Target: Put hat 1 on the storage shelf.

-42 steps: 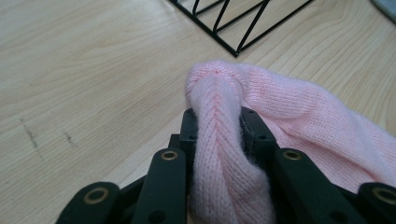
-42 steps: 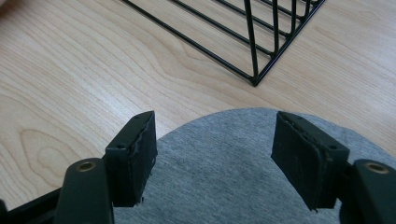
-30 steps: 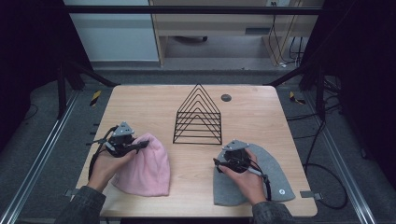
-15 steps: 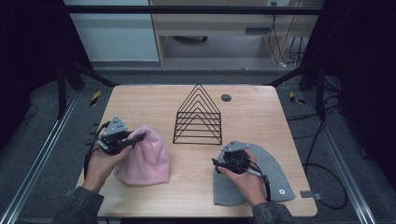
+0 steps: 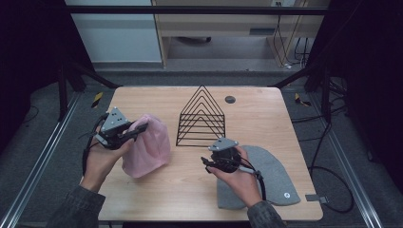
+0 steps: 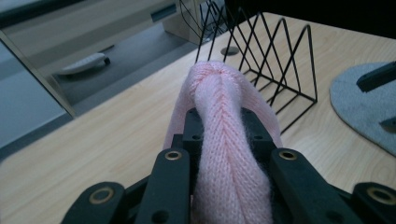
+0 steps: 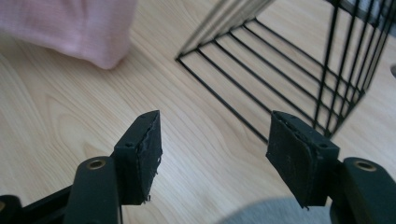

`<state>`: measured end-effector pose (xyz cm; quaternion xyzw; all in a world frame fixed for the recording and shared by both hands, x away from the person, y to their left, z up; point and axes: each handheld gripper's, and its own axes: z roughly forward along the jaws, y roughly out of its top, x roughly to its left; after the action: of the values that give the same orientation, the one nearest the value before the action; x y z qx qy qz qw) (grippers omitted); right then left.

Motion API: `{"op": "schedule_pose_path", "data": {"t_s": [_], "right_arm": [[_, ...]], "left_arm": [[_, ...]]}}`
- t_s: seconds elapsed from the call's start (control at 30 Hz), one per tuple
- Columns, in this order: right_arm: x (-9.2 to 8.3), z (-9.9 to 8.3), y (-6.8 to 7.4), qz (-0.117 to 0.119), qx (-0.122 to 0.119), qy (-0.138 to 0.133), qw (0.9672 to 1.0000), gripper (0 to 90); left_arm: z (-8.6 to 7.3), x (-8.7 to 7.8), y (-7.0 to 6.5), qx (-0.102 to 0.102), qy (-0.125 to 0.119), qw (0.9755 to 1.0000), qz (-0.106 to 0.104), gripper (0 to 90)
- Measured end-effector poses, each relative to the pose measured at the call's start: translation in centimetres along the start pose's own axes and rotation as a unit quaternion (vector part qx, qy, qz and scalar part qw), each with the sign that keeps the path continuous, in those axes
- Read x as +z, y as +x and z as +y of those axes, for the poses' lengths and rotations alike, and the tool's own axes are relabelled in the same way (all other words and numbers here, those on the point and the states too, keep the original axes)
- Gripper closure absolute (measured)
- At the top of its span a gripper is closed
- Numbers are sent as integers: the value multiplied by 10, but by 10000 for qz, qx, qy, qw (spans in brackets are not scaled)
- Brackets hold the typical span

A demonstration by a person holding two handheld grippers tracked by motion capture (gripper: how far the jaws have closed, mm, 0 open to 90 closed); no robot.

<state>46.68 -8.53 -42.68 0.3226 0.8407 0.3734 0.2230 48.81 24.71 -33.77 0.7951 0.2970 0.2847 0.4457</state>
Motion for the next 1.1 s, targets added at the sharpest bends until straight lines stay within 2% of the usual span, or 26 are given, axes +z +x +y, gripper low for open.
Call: {"op": "schedule_pose_path", "data": {"t_s": [0.07, 0.13, 0.17, 0.37, 0.4, 0.5, 0.53, 0.57, 0.63, 0.67, 0.77, 0.8, 0.83, 0.9, 0.97, 1.1], "right_arm": [[0, 4, 2, 30, -36, -30, 10000, 358], [4, 20, 12, 156, -131, -136, 9997, 365], [5, 24, 15, 212, -163, -176, 9995, 365], [17, 43, 30, 437, -258, -325, 9982, 368], [17, 43, 30, 437, -258, -325, 9982, 368], [22, 49, 34, 603, -130, -422, 9972, 364], [26, 53, 36, 734, -78, -469, 9962, 363], [26, 53, 36, 734, -78, -469, 9962, 363], [31, 59, 39, 924, 40, -534, 9943, 360], [31, 59, 39, 924, 40, -534, 9943, 360], [37, 65, 44, 1156, 31, -532, 9919, 370], [38, 66, 45, 1185, 0, -527, 9916, 410], [38, 66, 45, 1185, 0, -527, 9916, 410], [41, 67, 46, 1326, -30, -529, 9898, 544], [42, 67, 46, 1358, -131, -522, 9893, 678], [37, 66, 40, 1280, -222, -417, 9907, 811]], "left_arm": [[5, -2, 0, 24, -41, 10000, 33, 754], [16, -8, -2, 73, -79, 9999, 65, 754], [16, -8, -2, 73, -79, 9999, 65, 754], [42, -20, -8, 242, -257, 9994, 25, 752], [42, -20, -8, 242, -257, 9994, 25, 752], [49, -25, -12, 285, -315, 9991, -11, 752], [53, -27, -15, 314, -367, 9988, -44, 751], [53, -27, -15, 314, -367, 9988, -44, 751], [56, -29, -18, 335, -395, 9986, -80, 751], [57, -29, -19, 333, -403, 9986, -95, 751], [59, -30, -22, 313, -421, 9985, -165, 750], [60, -30, -22, 305, -426, 9985, -175, 750], [60, -30, -22, 305, -426, 9985, -175, 750], [60, -30, -22, 276, -440, 9985, -201, 751], [60, -30, -21, 258, -443, 9984, -226, 750], [58, -32, -16, 134, -447, 9984, -323, 747]]}}
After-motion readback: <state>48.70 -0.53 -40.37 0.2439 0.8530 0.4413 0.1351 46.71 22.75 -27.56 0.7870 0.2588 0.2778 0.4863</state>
